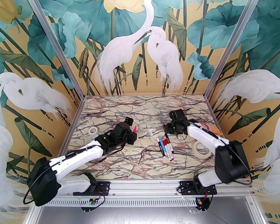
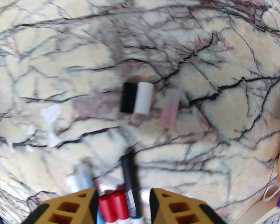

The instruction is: Open the pen caps

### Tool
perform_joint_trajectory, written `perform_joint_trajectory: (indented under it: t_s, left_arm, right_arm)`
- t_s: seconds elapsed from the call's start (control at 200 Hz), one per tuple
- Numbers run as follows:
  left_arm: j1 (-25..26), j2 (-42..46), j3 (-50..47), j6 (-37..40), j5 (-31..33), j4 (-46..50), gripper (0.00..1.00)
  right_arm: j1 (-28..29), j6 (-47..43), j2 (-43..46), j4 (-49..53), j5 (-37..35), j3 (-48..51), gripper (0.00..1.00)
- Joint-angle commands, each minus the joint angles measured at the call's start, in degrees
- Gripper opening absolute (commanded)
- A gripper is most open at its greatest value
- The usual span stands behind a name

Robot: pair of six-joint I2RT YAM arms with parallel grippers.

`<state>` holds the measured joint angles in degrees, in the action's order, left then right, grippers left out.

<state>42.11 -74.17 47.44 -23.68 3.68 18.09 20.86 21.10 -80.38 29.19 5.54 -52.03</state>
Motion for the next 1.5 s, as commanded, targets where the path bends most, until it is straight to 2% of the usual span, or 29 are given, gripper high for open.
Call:
perform_joint_trajectory:
  t_s: [0.0,0.135,0.355,0.36,0.455,0.68,0.995,1.495]
  left_arm:
    - [-1.3,-4.0,2.9,4.0,3.2,1.7,0.01]
    - [-2.2,-9.1,6.5,5.1,7.9,3.1,0.0]
    - [-3.5,-19.0,13.8,6.2,14.0,7.0,0.0]
    - [-3.6,-19.3,13.9,6.2,14.1,7.1,0.0]
    - [-4.6,-23.3,16.8,6.7,14.4,8.2,0.0]
    - [-7.4,-29.9,20.0,7.7,13.7,8.4,0.0]
    - [-11.2,-33.5,19.2,9.0,10.8,6.3,0.03]
    - [-12.4,-36.8,20.0,9.7,11.7,6.3,0.07]
  right_arm:
    - [2.3,3.0,7.8,-4.6,-0.3,4.0,0.51]
    - [3.2,4.6,19.0,-6.8,4.8,9.8,0.61]
    - [3.3,6.2,30.9,-6.9,12.1,14.7,0.81]
    - [3.3,6.2,31.3,-6.8,12.3,14.7,0.85]
    - [3.3,6.6,34.3,-5.8,15.0,15.6,1.0]
    - [3.3,7.2,39.0,-5.2,20.5,16.8,0.99]
    - [3.3,7.2,39.9,-3.8,20.1,17.1,0.99]
    - [3.3,7.4,40.7,-1.4,17.7,16.5,0.99]
